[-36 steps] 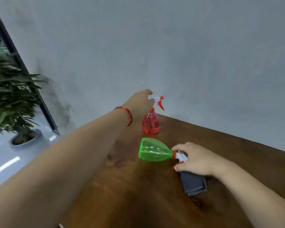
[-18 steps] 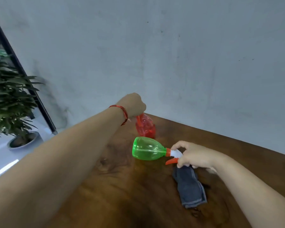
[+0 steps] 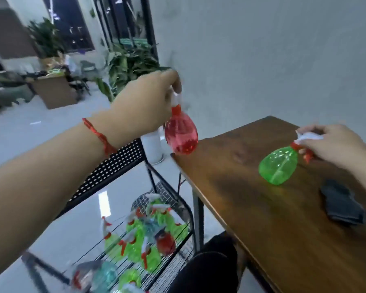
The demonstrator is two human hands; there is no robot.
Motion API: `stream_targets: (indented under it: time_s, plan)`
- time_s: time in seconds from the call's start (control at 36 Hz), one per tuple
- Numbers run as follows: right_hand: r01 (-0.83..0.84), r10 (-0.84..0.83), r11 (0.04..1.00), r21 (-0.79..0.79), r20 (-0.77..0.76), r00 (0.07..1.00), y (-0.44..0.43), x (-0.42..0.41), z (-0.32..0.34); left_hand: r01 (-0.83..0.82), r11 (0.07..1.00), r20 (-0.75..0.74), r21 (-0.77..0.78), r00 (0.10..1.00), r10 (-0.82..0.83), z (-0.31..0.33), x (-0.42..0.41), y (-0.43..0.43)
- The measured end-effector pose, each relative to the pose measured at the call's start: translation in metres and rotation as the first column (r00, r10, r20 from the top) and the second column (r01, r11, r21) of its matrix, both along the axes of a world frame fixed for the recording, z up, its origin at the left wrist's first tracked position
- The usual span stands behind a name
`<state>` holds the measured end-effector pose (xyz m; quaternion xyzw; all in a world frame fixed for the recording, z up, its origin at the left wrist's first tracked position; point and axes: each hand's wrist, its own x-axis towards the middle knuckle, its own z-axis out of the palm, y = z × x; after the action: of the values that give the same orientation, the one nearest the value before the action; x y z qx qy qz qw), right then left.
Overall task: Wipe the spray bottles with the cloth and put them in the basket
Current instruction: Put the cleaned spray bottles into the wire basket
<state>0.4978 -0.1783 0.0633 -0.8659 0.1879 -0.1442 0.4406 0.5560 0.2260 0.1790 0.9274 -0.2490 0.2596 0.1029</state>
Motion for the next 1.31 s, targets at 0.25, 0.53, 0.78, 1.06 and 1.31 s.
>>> stream_targets:
  time_s: [0.25,0.53,0.78,1.06,1.31]
  plan:
    - [-0.272,0.346,0.918,-0.287,0.250,0.904,0.196,0.011,0.022,-0.375,0.923,-0.212,0.088,0.898,0.385,-0.088,-0.135,0.180]
    - [-0.692,0.705,0.702,-0.170,0.033,0.708,0.374,0.002,-0.065,-0.516,0.843,-0.484,0.155,0.704,0.520,-0.232,-0.184,0.234]
    - [-0.798,0.797,0.602,0.040,-0.101,0.596,0.448,0.007,-0.174,-0.479,0.861,-0.623,0.168,0.626,0.470,-0.324,-0.185,0.241]
    - [-0.850,0.830,0.525,0.036,-0.242,0.502,0.495,0.017,-0.261,-0.468,0.871,-0.688,0.151,0.583,0.433,-0.401,-0.181,0.238]
    - [-0.895,0.832,0.445,-0.004,-0.369,0.415,0.523,0.025,-0.310,-0.473,0.866,-0.774,0.163,0.483,0.409,-0.455,-0.181,0.236]
